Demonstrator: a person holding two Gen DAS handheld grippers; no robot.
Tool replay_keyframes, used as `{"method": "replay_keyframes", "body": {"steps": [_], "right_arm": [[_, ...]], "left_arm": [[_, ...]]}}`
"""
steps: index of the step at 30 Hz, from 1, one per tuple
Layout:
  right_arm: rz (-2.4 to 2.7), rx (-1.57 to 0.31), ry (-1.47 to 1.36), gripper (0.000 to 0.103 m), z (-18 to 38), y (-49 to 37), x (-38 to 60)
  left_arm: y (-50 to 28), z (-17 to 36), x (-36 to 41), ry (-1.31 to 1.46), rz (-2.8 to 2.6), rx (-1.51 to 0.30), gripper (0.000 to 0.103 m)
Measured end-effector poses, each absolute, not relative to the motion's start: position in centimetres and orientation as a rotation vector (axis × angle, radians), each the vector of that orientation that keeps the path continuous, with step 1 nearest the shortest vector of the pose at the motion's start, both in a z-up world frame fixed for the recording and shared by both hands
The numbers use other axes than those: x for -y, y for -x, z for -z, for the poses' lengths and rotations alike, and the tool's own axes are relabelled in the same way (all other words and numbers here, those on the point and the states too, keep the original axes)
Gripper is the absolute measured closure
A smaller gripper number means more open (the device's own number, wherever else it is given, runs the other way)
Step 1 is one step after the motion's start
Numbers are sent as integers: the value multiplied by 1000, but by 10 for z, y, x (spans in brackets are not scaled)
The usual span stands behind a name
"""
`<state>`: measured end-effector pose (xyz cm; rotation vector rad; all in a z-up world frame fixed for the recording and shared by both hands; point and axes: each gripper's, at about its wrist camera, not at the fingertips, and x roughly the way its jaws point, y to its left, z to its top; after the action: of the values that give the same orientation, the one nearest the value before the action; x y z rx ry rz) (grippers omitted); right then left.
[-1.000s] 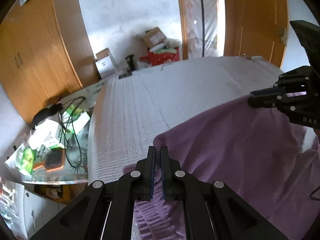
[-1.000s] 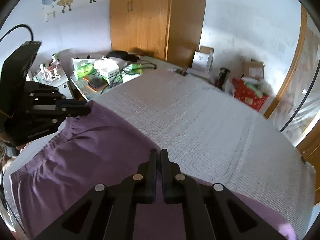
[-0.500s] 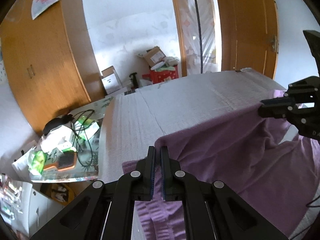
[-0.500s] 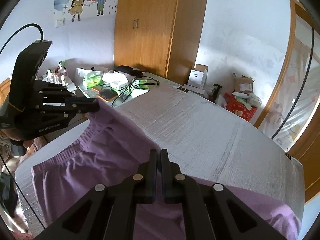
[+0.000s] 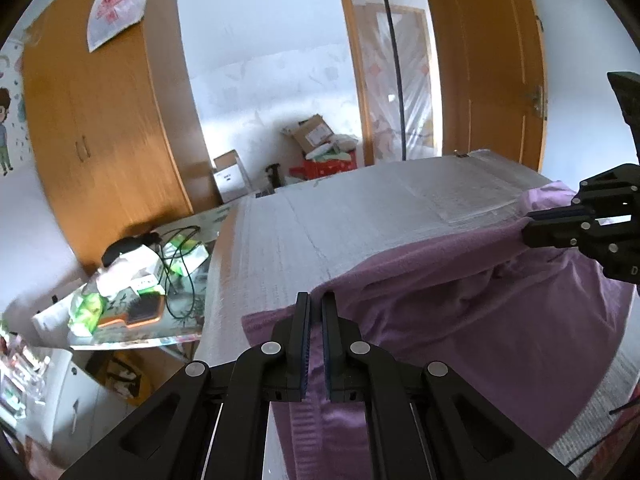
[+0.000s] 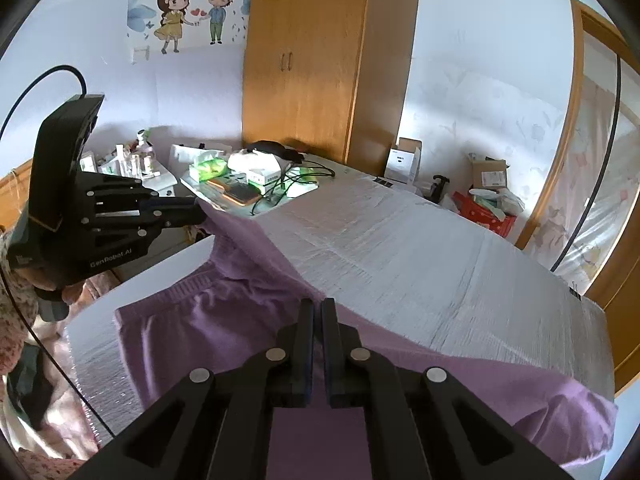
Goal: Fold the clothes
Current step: 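Lift the sweater with both grippers and fold it over toward the collar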
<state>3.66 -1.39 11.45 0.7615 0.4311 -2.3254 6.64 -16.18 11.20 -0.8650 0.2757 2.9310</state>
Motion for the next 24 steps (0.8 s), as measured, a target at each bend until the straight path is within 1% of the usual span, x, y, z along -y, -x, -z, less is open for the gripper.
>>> {"method": "replay_keyframes", "body": {"steps": [7, 11, 15, 24], "right_arm": [[2304, -420, -777, 99, -107, -63, 12], [2275, -398, -811, 99, -98, -72, 10], [2243, -367, -836, 99, -87, -87, 7], [2176, -374, -921, 99, -58, -100, 10]], "left_arm": [[-95, -106, 159, 862, -2934, -217, 98], [-109, -96, 154, 894, -2935, -220, 98], [-123, -88, 153, 894, -2943, -180, 98], [-145, -66, 149, 938, -2939, -125, 98]]}}
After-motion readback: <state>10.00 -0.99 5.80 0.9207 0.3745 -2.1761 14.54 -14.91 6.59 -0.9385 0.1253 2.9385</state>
